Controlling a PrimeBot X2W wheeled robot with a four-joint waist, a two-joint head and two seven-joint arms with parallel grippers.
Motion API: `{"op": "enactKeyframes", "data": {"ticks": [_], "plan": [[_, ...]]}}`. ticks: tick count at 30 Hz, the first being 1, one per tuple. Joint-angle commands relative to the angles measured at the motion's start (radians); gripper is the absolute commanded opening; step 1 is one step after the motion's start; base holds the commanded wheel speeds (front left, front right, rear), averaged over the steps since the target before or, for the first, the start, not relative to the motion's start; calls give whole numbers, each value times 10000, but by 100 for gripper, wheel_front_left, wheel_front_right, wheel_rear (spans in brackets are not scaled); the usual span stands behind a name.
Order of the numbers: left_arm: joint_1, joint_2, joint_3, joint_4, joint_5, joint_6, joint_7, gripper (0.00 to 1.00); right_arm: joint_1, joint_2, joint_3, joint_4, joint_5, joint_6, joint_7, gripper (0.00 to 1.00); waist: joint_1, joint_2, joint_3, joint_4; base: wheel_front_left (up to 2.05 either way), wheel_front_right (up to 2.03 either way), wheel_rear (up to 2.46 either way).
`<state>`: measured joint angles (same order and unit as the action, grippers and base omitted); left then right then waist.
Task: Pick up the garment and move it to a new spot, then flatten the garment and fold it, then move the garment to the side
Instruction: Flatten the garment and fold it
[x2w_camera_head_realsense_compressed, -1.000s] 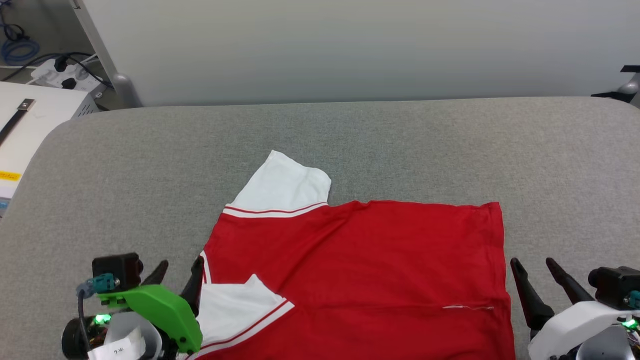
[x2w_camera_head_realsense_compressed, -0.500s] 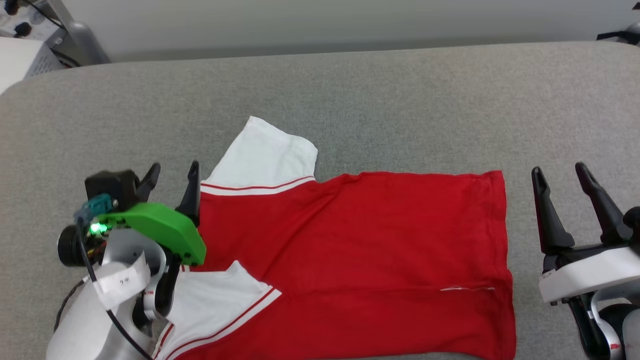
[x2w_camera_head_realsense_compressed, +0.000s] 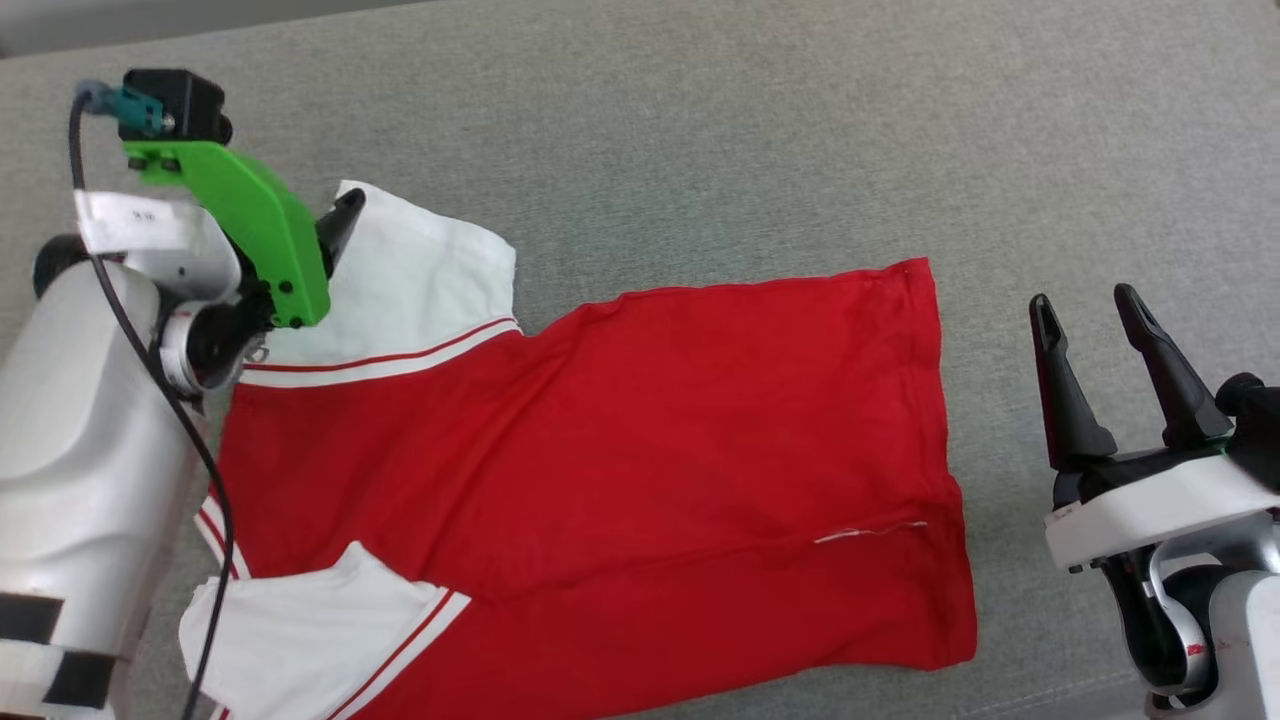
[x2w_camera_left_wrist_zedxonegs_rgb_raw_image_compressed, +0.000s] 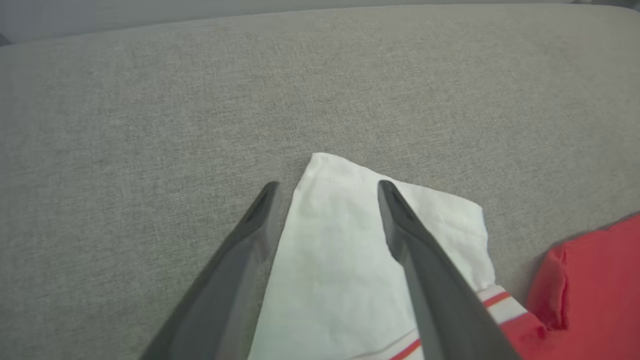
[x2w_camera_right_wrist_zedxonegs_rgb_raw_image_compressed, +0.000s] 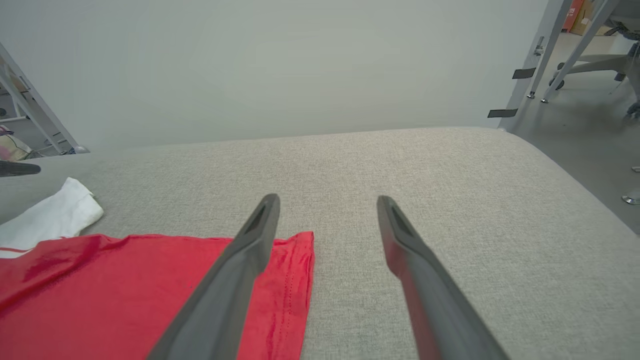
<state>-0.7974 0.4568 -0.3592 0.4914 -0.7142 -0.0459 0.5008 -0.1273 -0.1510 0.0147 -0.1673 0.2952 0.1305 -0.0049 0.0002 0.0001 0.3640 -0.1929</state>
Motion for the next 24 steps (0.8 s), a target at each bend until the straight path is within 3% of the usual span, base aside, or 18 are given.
{"op": "enactKeyframes", "data": {"ticks": [1,8,13,14,16,24], "plan": [[-366,163,-33,223,-161,-93,460,100,-214,34,78,82,97,2,-99,100,-2,-1,497,-556,0,0,0],[-1240,591,-215,1237,-277,-65,2066,100,-395,137,308,520,403,2,-383,100,-2,-1,1004,-1107,0,0,0],[-1163,471,-444,1964,-577,151,3492,100,-489,148,295,860,543,2,-578,100,-2,-1,1166,-1270,0,0,0],[-1102,422,-493,2042,-655,213,3807,44,-509,147,271,943,570,2,-596,100,-2,-1,1175,-1284,0,0,0],[-989,358,-596,2097,-704,353,4208,0,-571,146,234,1070,656,2,-613,100,-2,-1,1204,-1293,0,0,0],[-947,240,-616,1803,-716,615,4155,0,-1396,-262,558,1606,1517,2,-203,100,-2,-1,1220,-1135,0,0,0]]}}
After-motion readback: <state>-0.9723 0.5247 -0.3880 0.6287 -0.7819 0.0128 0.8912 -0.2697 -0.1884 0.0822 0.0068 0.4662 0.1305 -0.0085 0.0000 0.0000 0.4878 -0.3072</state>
